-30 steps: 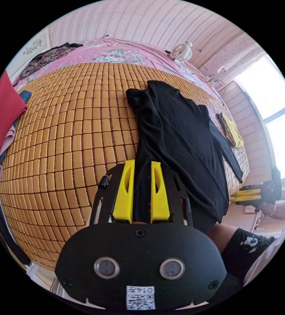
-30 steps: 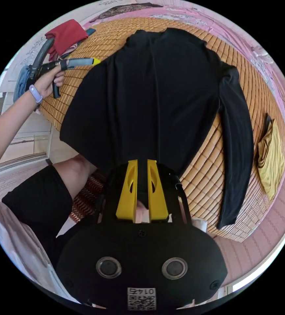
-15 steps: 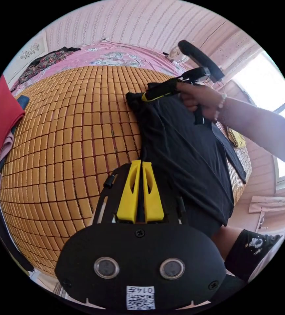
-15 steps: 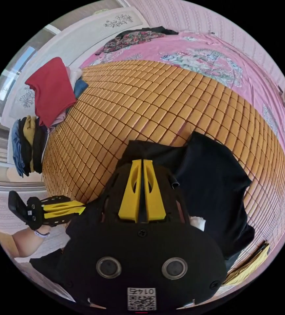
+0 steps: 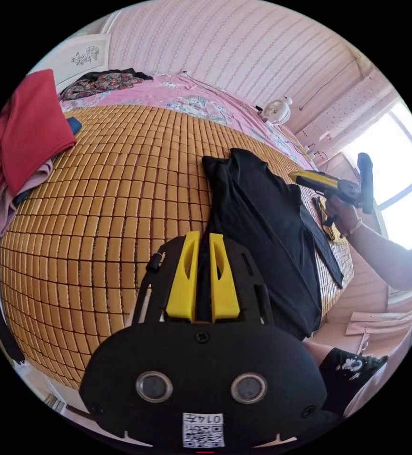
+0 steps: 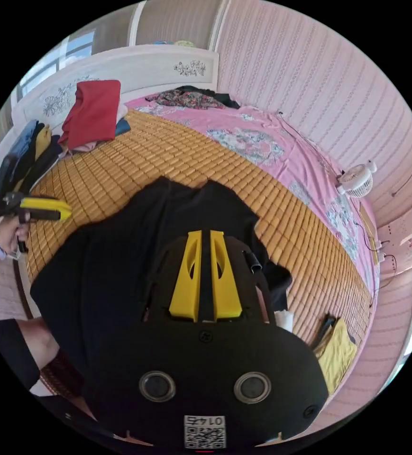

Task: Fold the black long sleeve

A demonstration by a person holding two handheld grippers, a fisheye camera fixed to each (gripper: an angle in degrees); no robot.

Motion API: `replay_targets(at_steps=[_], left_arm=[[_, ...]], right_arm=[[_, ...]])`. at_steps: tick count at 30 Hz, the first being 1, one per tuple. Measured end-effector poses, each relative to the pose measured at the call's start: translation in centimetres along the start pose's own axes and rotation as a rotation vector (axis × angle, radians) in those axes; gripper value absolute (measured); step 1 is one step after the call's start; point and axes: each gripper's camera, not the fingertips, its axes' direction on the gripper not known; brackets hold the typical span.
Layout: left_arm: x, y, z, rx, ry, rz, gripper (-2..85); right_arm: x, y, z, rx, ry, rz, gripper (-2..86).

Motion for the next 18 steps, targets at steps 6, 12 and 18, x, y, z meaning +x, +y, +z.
replay_targets(at_steps=[6, 12, 18], left_arm=[[8.7, 4.2, 4.6, -0.248, 0.171, 0.215, 3.0], [17.4, 8.8, 10.1, -0.446, 0.175, 0.424, 0.3], [19.8, 11.4, 11.9, -0.465, 0.065, 0.608, -0.9]], right_arm=[[-6.3, 18.3, -5.2, -0.377, -0.148, 0.097, -0.5], [-9.2, 25.4, -5.4, -0.56, -0.139, 0.267, -0.8], [-8.1, 28.4, -7.5, -0.458, -0.173, 0.349, -0.4]])
